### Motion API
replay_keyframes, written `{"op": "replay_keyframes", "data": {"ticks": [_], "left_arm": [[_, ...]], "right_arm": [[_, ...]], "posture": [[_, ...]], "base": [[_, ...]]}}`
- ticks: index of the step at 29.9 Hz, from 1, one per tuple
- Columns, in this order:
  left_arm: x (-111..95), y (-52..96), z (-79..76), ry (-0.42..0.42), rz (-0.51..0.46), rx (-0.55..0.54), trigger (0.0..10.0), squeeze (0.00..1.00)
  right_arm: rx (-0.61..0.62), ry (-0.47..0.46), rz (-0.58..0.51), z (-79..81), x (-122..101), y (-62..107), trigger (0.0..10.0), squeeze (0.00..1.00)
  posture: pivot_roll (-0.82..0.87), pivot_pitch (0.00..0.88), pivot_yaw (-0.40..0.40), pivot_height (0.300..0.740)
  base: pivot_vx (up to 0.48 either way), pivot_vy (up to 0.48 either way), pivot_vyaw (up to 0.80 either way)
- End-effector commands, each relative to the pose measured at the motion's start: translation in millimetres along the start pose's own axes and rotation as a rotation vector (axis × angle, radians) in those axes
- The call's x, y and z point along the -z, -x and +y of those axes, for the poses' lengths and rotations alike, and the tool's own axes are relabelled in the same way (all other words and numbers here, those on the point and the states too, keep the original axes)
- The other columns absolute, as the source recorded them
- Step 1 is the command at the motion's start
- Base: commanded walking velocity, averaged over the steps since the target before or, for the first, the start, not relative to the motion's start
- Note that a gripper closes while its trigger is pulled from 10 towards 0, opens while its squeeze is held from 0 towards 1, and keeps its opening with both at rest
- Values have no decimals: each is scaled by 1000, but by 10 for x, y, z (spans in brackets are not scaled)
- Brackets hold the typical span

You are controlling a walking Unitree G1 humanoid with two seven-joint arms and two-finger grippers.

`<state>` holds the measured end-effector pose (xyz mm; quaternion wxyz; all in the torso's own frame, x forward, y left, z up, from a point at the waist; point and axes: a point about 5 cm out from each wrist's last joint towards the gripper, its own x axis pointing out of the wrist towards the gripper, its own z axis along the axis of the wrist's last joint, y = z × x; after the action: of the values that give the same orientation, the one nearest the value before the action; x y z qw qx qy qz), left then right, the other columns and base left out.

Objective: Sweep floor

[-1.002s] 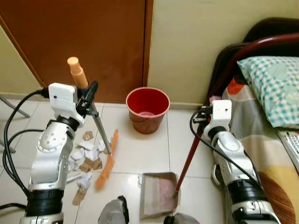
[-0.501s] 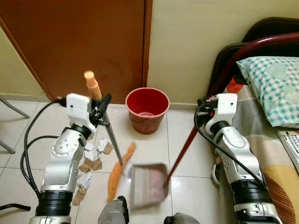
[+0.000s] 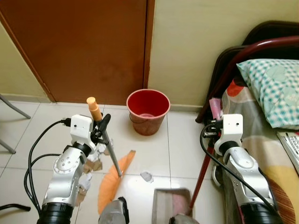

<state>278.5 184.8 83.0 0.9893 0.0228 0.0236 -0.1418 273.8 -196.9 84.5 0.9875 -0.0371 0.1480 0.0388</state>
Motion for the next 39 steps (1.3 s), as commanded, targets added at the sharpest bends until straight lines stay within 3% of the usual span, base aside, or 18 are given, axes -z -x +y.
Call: {"op": "replay_keyframes", "data": {"ticks": [1, 2, 4, 5, 12, 14, 18, 19, 20, 21, 24, 25, 27, 28, 34, 39], "left_arm": [[51, 39, 1, -14, 28, -6, 10000, 0], [62, 53, -18, -15, 30, 1, 10000, 0], [62, 61, -27, -18, 32, 8, 10000, 0], [58, 70, -28, -25, 33, 14, 10000, 0], [98, 120, -33, -18, 49, 8, 10000, 0], [111, 135, -59, -13, 54, 12, 10000, 0], [111, 137, -92, -14, 55, 18, 10000, 0], [105, 134, -96, -14, 54, 19, 10000, 0], [96, 123, -98, -15, 52, 20, 10000, 0], [84, 107, -99, -16, 50, 20, 10000, 0], [61, 102, -93, -19, 46, 21, 10000, 0], [51, 108, -82, -22, 46, 20, 10000, 0], [49, 108, -72, -24, 47, 18, 10000, 0], [54, 122, -46, -25, 53, 4, 10000, 0], [83, 119, -59, -19, 60, -3, 10000, 0], [69, 81, -94, -18, 58, 9, 10000, 0]], "right_arm": [[-17, 37, 99, -11, 106, 67, 10000, 0], [-14, 10, 193, -36, 210, 187, 10000, 0], [-31, -23, 269, -35, 290, 328, 10000, 0], [-49, -24, 328, -41, 342, 474, 10000, 0], [-117, 3, 456, -74, 355, 897, 10000, 0], [-147, -10, 490, -79, 348, 962, 10000, 0], [-108, 13, 495, -182, 356, 909, 10000, 0], [-99, 9, 482, -201, 336, 854, 9608, 0], [-93, 8, 454, -215, 294, 770, 0, 0], [-91, 27, 417, -221, 227, 652, 0, 0], [-107, 151, 350, -209, 97, 527, 0, 0], [-143, 186, 303, -153, -24, 453, 8510, 0], [-164, 177, 290, -114, -71, 416, 8510, 0], [-243, 168, 296, -27, -100, 374, 10000, 0], [-326, 244, 316, -29, -43, 307, 10000, 0], [-420, 230, 282, -6, -172, 235, 10000, 0]], "posture": [[24, 66, -29, 740], [24, 73, -29, 740], [25, 88, -36, 740], [19, 100, -40, 740], [1, 131, -51, 740], [-6, 139, -53, 740], [-3, 142, -52, 740], [-3, 142, -52, 740], [2, 138, -38, 740], [7, 136, -35, 740], [13, 132, -29, 740], [13, 132, -29, 740], [20, 128, -19, 740], [19, 126, -17, 740], [14, 122, -5, 740], [10, 116, 0, 740]], "base": [[0, 0, 0], [0, 0, 0], [0, 0, 0], [0, 0, 0], [0, 0, 0], [0, 0, 0], [0, 0, 0], [0, 0, 0], [0, 0, 0], [0, 0, 0], [0, 0, 0], [0, 0, 0], [0, 0, 0], [0, 0, 0], [0, 0, 0], [0, 0, 0]]}}
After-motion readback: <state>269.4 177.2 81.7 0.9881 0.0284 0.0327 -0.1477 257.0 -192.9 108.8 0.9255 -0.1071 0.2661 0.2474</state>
